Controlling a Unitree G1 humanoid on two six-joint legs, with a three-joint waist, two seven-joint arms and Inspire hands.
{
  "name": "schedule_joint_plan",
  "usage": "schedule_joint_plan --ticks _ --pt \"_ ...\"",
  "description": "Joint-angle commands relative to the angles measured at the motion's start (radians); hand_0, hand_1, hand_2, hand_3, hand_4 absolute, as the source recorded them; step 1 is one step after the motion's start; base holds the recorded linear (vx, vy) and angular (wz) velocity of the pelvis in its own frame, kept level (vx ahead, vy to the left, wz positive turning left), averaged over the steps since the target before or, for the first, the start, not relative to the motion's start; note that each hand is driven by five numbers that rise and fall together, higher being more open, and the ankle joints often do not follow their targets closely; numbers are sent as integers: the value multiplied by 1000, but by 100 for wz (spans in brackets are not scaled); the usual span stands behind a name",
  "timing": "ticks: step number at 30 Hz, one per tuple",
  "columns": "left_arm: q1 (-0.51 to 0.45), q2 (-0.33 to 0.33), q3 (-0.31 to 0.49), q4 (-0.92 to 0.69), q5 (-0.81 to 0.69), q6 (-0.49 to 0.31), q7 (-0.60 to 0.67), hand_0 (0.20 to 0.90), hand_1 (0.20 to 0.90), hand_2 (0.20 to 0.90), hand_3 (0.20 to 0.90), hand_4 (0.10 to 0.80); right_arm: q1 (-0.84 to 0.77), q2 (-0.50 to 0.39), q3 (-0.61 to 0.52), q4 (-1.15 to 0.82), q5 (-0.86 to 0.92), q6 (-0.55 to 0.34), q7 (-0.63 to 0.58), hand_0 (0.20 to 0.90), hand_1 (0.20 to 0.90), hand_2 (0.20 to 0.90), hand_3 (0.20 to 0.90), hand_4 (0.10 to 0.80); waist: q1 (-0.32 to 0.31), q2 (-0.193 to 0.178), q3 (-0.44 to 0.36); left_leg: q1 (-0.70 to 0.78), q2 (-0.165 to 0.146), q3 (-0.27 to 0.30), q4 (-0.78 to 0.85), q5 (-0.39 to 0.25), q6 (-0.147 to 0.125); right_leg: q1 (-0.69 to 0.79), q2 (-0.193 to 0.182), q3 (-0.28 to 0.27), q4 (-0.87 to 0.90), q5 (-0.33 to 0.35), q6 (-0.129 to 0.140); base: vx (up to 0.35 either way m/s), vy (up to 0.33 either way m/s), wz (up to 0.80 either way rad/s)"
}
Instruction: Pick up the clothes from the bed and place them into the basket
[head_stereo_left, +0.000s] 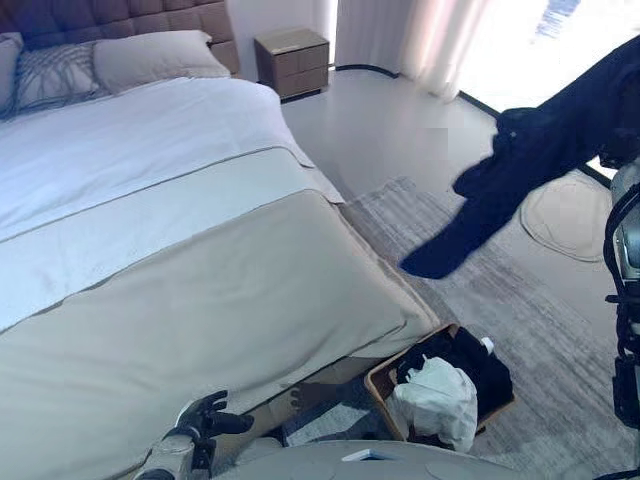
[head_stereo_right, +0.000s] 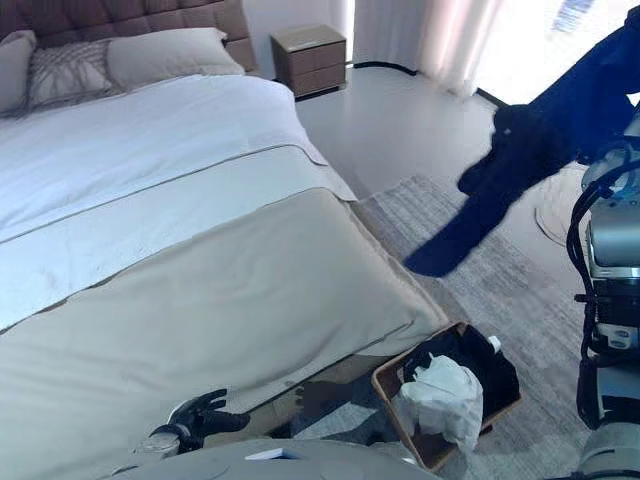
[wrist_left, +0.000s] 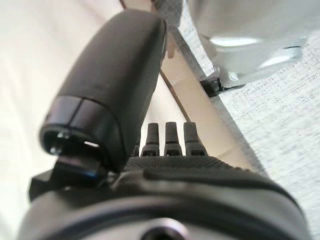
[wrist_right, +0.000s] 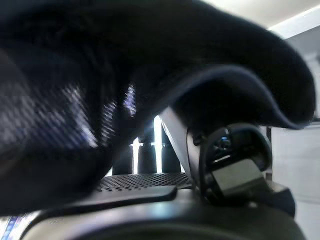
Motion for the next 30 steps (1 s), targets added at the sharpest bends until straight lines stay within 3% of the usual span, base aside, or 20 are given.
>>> schedule_joint_plan --ticks 1,13,23,30 --pt "-41 45 -56 27 24 11 9 900 900 900 900 800 -40 -98 -56 -72 8 -108 -54 300 300 300 200 100 38 -29 -74 53 -36 -4 3 -136 22 -22 32 -4 40 -5 -34 -41 -55 -21" --pt "-48 52 -66 28 41 44 -8 900 900 900 900 800 78 -53 -50 72 2 -50 62 300 300 300 200 100 6 -21 -56 64 -21 17 12 -139 11 -27 43 26 32 0 -42 -43 -41 -10" --pt "-28 34 -45 26 70 33 -4 900 900 900 900 800 388 133 -52 160 -124 -77 108 300 300 300 200 100 -28 -15 -41 61 9 44 4 -121 -2 -35 47 40 26 4 -41 -34 -45 -2" --pt "-36 39 -51 23 73 28 -11 900 900 900 900 800 419 172 34 331 -164 -63 200 300 300 300 200 100 -26 -10 -25 60 13 55 3 -114 -8 -34 45 28 10 15 -40 -28 -38 -6"
